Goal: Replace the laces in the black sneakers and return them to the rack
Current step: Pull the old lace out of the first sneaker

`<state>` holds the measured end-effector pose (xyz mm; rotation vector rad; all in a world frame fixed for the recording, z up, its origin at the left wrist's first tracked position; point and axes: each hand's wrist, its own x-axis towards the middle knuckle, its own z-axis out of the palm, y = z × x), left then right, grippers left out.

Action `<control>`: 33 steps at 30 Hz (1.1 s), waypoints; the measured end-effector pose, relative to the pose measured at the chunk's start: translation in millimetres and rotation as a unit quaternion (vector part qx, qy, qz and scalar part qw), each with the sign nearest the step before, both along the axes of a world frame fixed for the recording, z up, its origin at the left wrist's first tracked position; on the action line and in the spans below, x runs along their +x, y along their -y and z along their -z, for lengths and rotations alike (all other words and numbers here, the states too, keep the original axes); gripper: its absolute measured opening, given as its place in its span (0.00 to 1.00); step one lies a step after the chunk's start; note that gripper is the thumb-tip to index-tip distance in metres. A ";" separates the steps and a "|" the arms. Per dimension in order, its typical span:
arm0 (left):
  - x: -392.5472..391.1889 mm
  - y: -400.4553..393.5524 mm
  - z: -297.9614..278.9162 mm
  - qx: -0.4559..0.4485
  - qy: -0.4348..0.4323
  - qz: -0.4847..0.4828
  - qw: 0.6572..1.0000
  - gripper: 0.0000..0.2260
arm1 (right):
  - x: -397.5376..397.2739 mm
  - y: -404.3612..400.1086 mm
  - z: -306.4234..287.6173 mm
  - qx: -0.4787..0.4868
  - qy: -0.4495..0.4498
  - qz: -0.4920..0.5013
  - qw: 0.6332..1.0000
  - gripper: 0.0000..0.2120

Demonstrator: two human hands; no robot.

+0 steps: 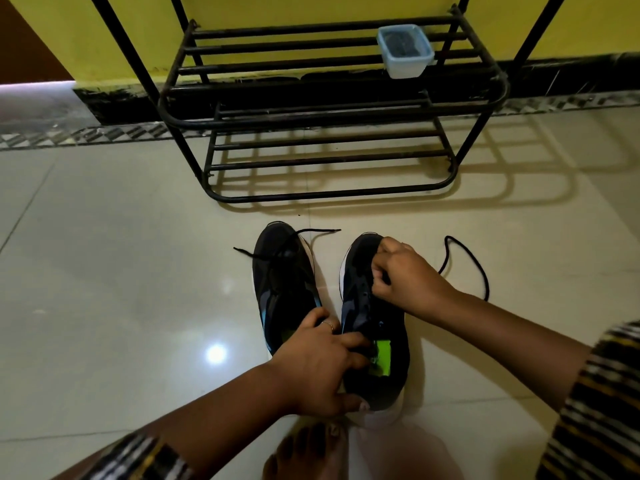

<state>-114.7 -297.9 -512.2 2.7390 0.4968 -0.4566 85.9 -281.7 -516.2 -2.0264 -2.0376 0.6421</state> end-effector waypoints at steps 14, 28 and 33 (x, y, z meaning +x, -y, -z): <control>-1.3 1.2 1.8 -0.004 0.019 -0.014 1.000 0.23 | 9.6 5.2 -51.5 0.151 -0.290 0.114 0.938 0.13; -0.7 1.0 1.2 0.003 0.002 -0.011 1.000 0.24 | 7.1 10.1 -125.8 0.191 -0.520 0.087 0.828 0.05; 1.3 0.9 -1.6 0.000 -0.012 -0.012 1.000 0.24 | 2.4 8.0 -137.3 0.207 -0.485 0.057 0.847 0.05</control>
